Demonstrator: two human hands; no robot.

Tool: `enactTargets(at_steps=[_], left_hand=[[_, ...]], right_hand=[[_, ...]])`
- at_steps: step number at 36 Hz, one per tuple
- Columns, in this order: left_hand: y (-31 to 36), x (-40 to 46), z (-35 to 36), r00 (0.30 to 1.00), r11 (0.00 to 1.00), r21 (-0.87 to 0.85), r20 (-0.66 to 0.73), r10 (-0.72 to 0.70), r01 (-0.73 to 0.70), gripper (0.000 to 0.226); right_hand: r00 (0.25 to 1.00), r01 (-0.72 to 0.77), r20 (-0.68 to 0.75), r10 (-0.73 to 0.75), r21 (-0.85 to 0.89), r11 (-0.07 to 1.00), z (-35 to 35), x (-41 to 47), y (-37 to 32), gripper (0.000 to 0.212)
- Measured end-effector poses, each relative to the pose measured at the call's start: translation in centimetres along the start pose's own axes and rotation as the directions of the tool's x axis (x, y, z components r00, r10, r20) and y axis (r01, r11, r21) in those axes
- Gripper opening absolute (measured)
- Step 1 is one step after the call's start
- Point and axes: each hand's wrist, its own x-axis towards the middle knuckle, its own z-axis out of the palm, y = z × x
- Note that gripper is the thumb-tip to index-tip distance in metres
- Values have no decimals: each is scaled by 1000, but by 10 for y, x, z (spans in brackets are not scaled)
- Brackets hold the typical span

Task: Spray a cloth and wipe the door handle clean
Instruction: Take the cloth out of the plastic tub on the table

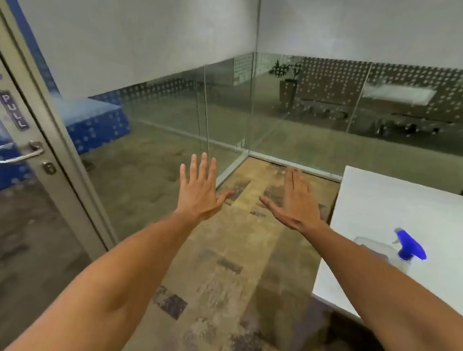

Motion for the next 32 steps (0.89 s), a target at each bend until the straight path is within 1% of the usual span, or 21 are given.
enactTargets(at_steps=[3, 5, 8, 10, 16, 19, 21, 25, 27, 29, 32], left_hand=[[21, 7, 16, 997, 1000, 3, 69, 24, -24, 101], [37, 11, 33, 994, 998, -21, 86, 63, -62, 100], [59, 15, 52, 984, 991, -85, 130, 119, -108, 101], [72, 17, 66, 977, 984, -120, 149, 150, -133, 100], [111, 30, 100, 942, 963, -165, 227, 249, -215, 99], [136, 39, 112, 918, 944, -197, 248, 311, -266, 99], [154, 42, 119, 898, 930, -206, 263, 353, -305, 98], [194, 44, 131, 863, 897, -245, 269, 428, -369, 98], [217, 44, 137, 839, 876, -259, 274, 470, -406, 97], [241, 44, 144, 814, 859, -262, 287, 504, -440, 96], [276, 46, 154, 790, 846, -270, 310, 529, -460, 95]], right_hand=[[997, -58, 59, 56, 23, 998, 4, -14, 23, 109], [990, -93, 105, 89, 34, 995, 9, -27, 40, 110], [983, -142, 119, 137, 34, 989, 19, -46, 60, 109], [972, -207, 122, 201, 40, 977, 30, -64, 74, 106], [922, -371, 143, 360, 53, 927, 59, -119, 112, 101], [874, -482, 107, 474, 67, 874, 63, -140, 130, 103], [834, -551, 72, 547, 106, 828, 62, -151, 141, 100], [766, -641, 54, 641, 145, 754, 56, -169, 169, 97], [762, -638, 16, 648, 197, 745, 50, -176, 184, 90], [760, -621, -41, 649, 246, 744, 43, -182, 201, 76], [733, -653, -83, 675, 192, 733, 38, -189, 230, 63]])
